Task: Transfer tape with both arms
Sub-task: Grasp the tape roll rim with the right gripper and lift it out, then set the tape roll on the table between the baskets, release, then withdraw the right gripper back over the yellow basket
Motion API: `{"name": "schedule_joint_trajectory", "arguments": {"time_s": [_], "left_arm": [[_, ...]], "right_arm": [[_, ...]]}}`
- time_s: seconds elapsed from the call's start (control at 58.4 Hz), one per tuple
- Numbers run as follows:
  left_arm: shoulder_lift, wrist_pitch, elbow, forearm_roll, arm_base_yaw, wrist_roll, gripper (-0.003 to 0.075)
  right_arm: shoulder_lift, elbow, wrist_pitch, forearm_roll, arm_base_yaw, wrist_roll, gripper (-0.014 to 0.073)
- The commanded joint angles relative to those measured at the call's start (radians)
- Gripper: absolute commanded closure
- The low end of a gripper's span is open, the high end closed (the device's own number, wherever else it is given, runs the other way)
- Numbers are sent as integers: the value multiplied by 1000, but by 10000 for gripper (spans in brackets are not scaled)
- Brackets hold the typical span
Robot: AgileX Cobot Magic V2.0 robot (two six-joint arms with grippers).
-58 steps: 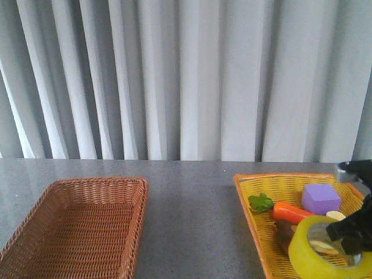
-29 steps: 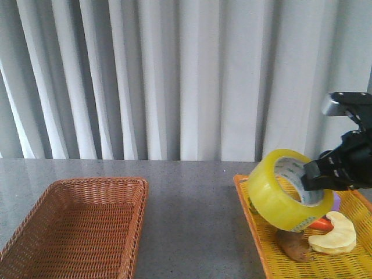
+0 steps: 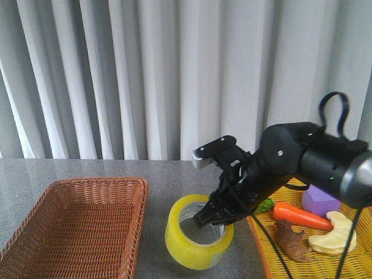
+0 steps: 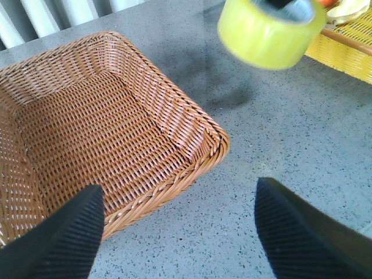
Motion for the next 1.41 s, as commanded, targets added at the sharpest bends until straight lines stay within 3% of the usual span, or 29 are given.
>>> {"name": "schedule_joint_trajectory", "arguments": {"time_s": [0.0,0.343,0.428,0.6,0.72,0.977,1.388], "left_arm": [[1,-69,-33,-26,-8,-1,206],[1,-69,-33,-26,-8,-1,206],[1,-69,-33,-26,-8,-1,206],[1,-69,-33,-26,-8,-1,206],[1,-69,-33,-26,-8,-1,206],[1,-69,-33,-26,-8,-1,206],[1,-69,-33,-26,-8,-1,206]], "right_arm": [[-6,-47,-111,-69,17,41,468],[94,-47,-149,-105,23,55,442],[98,-47,-161,-105,23,59,392],[93,-47,-188,-100,23,62,202],[54,-47,-181,-100,23,80,137],[-160,40,-190,-101,20,130,159],[-640,520,-306,-182,20,247,239]]}}
